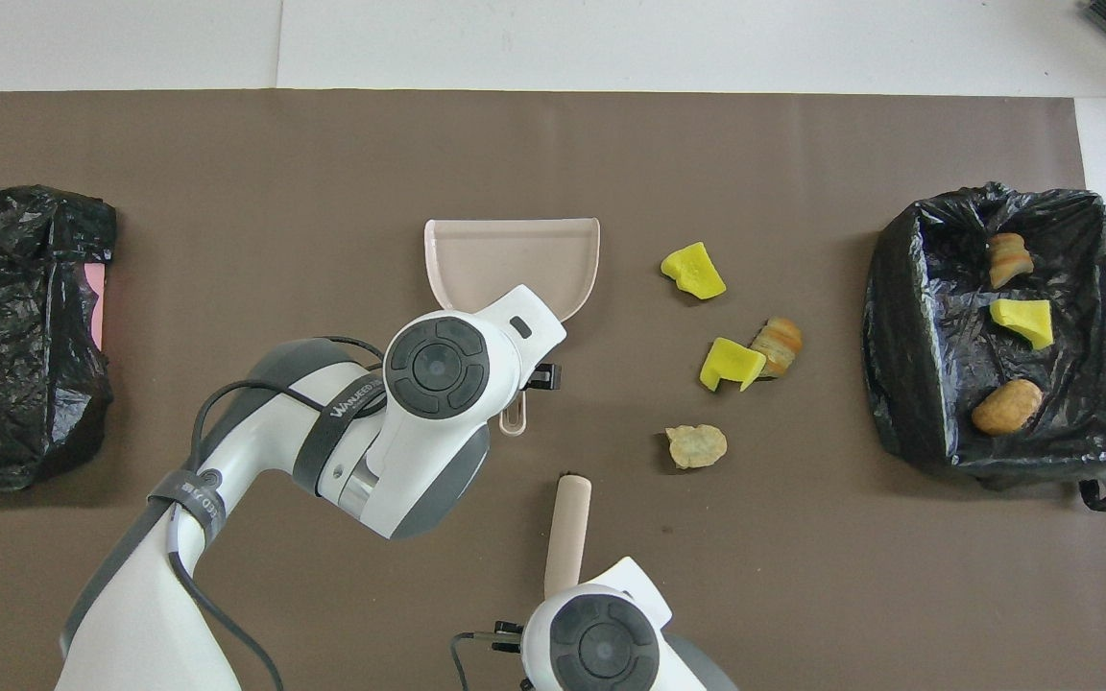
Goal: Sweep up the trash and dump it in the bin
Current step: 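Grasp the dustpan with the left gripper while the right gripper grasps the brush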
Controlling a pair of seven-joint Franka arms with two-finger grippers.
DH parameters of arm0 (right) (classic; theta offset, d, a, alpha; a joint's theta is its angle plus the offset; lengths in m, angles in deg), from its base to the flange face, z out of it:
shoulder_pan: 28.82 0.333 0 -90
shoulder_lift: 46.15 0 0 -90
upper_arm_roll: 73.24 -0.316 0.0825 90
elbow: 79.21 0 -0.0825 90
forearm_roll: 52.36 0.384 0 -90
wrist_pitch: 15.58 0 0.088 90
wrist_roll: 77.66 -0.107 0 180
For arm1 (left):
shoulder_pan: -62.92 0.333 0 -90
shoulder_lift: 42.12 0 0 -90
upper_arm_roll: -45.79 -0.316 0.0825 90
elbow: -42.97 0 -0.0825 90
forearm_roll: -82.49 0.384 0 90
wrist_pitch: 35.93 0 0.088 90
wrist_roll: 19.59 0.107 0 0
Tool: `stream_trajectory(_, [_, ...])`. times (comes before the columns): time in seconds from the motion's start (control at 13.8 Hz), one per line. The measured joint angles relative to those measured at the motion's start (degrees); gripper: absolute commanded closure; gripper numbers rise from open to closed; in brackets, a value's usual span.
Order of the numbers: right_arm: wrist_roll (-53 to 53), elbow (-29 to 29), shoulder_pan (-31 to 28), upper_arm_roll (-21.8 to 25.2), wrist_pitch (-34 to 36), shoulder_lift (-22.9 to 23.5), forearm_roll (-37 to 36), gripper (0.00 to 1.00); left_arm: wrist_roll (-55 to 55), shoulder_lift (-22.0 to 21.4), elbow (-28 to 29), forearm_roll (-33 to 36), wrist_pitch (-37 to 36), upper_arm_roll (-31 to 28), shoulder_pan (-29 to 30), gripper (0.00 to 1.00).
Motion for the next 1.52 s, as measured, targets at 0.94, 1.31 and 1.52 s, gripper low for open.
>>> stream_trajectory(0.94, [15.9, -1.0, -27.9, 0.3, 11.7, -1.4, -24.5, 1.00, -1.6, 0.3, 0.8, 0.0, 0.3, 0.3, -1.4, 1.00])
stream_trajectory(1.31, [22.8, -0.4, -32.8, 0.3, 3.4, 2.1, -24.9, 1.00, 1.2, 0.1, 0.5, 0.1, -0.7, -0.1, -1.4, 1.00])
stream_trajectory(1.52, [27.0, -0.5, -33.4, 0.3, -0.3, 5.2, -24.9, 1.00, 13.0, -1.9, -1.8, 0.2, -9.7, -1.3, -1.2, 1.00])
